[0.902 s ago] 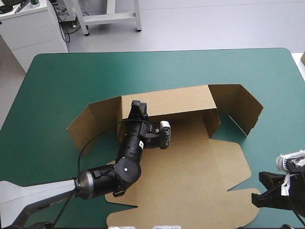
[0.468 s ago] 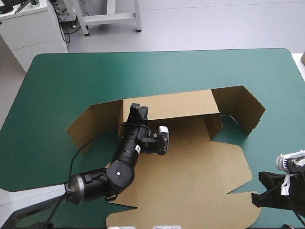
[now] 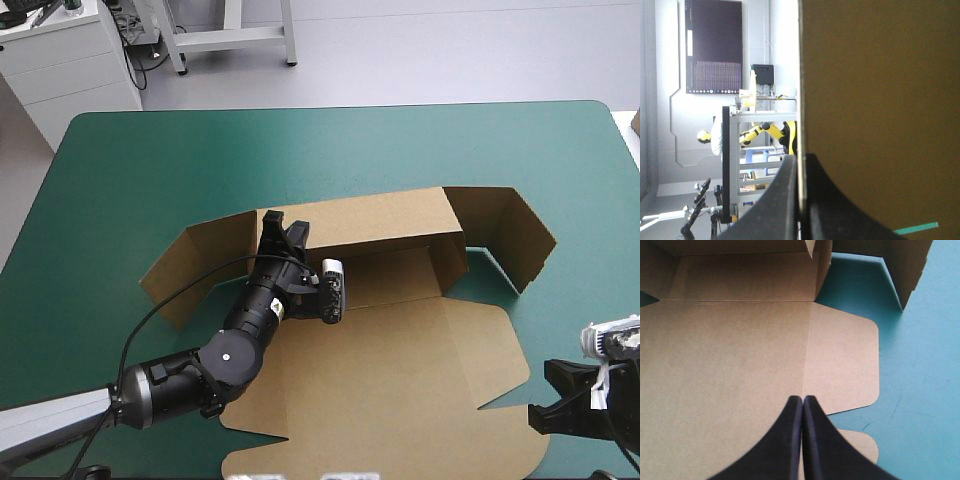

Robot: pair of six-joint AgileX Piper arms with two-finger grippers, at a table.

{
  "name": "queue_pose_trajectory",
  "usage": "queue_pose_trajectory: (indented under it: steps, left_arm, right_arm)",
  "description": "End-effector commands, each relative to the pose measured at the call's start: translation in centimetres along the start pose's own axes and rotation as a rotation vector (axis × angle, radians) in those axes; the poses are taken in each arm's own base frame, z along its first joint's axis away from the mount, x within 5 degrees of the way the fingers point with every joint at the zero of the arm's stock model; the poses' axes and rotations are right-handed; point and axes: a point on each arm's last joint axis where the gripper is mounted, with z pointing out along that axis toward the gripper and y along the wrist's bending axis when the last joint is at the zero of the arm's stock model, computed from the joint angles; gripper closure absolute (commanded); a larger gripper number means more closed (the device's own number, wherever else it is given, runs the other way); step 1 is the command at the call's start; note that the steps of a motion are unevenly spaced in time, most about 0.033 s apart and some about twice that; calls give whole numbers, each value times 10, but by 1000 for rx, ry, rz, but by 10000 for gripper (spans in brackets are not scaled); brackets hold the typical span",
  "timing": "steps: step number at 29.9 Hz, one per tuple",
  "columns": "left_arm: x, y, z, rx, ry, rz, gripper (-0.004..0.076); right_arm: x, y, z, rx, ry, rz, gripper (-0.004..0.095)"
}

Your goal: Fold the box

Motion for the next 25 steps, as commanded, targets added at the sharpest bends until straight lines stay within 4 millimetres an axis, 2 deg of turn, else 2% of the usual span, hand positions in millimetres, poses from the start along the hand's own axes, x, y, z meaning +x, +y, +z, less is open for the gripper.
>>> queue_pose_trajectory:
  steps: [1, 8, 14, 25]
  left_arm:
    - [-6, 26, -8, -101, -69, 5, 756]
    - [-10, 34, -10, -109, -96, -18, 756]
    - [-5, 37, -17, -71, -87, -118, 756]
    - [-10, 34, -16, -46, -129, -57, 756]
  right_arm:
    - [-10, 1, -3, -6, -73, -4, 926]
    - [-10, 1, -3, -5, -69, -4, 926]
    - [-10, 1, -3, -4, -67, 0, 926]
    - [-10, 1, -3, 0, -70, -2, 926]
